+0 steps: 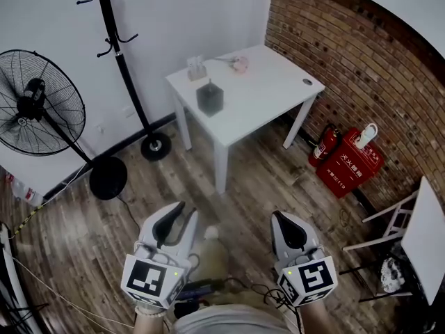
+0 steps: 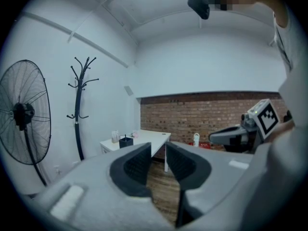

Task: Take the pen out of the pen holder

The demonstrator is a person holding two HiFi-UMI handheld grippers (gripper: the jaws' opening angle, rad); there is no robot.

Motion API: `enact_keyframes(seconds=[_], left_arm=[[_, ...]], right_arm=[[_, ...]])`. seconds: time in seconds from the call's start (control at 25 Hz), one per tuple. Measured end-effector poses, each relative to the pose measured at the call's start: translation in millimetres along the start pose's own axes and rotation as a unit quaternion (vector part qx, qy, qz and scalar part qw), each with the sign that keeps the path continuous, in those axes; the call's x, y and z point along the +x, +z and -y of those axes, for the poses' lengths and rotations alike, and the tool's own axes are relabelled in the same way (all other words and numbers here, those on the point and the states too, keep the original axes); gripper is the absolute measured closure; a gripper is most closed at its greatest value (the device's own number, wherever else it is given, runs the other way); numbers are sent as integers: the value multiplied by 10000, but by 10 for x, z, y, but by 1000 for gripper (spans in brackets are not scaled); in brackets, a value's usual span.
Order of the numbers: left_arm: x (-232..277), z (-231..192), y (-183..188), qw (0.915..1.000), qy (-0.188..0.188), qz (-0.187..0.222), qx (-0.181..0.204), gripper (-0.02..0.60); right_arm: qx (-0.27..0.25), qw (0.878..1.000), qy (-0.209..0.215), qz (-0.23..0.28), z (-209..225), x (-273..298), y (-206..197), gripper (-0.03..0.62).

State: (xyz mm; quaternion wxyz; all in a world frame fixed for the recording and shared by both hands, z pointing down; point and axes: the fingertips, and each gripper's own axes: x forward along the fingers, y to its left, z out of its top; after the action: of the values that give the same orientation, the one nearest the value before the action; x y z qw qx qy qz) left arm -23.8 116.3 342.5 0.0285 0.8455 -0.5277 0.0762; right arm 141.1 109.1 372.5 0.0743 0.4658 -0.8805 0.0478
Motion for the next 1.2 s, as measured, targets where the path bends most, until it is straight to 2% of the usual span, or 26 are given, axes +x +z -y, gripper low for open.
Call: enact_keyframes(seconds=[0.44, 1.2], left_arm=[[676, -369, 83, 9997, -104, 192, -135, 499], [2025, -1579, 472, 9992, -339, 218, -61, 497]], right_arm=[[-117, 9996, -261, -21, 374, 514, 86, 589], [-96, 9989, -462, -16, 905, 2117, 595, 589]])
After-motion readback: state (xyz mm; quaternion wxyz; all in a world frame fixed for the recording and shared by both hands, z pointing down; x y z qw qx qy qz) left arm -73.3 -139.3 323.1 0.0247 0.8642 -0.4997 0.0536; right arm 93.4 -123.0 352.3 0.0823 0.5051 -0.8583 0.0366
